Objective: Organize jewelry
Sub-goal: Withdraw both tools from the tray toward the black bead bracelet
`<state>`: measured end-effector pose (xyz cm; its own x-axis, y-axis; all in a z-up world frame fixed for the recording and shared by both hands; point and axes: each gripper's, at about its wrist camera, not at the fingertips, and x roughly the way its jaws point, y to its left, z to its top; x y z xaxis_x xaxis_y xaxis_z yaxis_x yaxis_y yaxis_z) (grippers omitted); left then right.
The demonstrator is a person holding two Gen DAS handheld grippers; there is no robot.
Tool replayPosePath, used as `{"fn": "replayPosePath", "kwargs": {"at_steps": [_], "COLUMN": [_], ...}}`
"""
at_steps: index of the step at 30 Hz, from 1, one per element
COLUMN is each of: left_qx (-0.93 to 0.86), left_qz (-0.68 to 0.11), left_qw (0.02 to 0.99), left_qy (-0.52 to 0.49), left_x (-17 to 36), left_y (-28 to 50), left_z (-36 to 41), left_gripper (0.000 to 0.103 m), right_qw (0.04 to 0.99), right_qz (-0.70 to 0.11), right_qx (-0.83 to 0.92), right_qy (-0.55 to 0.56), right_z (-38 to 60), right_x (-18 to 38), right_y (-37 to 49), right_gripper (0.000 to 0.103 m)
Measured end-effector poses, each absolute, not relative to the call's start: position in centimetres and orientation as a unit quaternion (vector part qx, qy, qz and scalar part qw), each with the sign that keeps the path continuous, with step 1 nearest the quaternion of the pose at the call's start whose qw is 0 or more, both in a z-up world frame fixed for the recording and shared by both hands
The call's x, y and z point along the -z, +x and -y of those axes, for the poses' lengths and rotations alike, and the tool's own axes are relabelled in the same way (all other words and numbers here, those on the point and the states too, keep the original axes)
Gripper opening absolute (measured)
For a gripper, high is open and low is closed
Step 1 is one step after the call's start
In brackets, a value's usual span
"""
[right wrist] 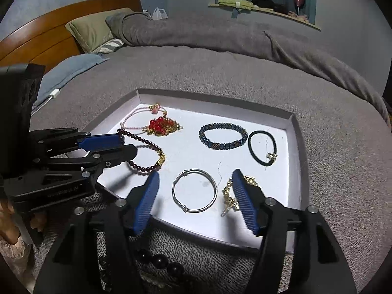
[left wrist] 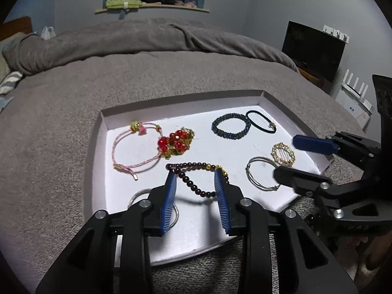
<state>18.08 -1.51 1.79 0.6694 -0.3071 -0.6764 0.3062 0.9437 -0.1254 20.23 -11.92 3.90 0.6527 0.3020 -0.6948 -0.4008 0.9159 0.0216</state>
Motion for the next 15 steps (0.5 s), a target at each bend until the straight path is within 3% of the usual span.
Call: {"fn": "replayPosePath", "kwargs": {"at_steps": [2,6,10,15], "left_qx": [0.159,0.147,0.136,0.127], "left_qz": [-0.363,-0.346,-0.330,-0.321], "left_qw": [0.918,0.927,0.934,0.938], "left_qy": [0.003,0.010,0.009,0.006], "left_x": [-2.0,-2.7,-3.3,-3.7], "left_y": [17.8,17.1,16.6,16.1], "left_z": [1.3,0.8,0.5,0.2], "left_gripper": [0.048,0.054,0.075,0.085], "right_qw": [0.909,0.916,0.922,0.931], "right_qz": [-0.364,-0.351,-0.335,-0.317], "right_qx": [-0.192,-0.188,-0.187,-0.179], "right_qy": [-0.061,-0.052,-0.047,-0.042], "right_z": [12.4,13.2,13.5,13.9], "right_x": [-4.3,-5.0,-5.9,-6.5], "right_y": [19.9,19.0,18.1,16.9], "right_gripper": [0.066,0.074,0.084,0.097]}}
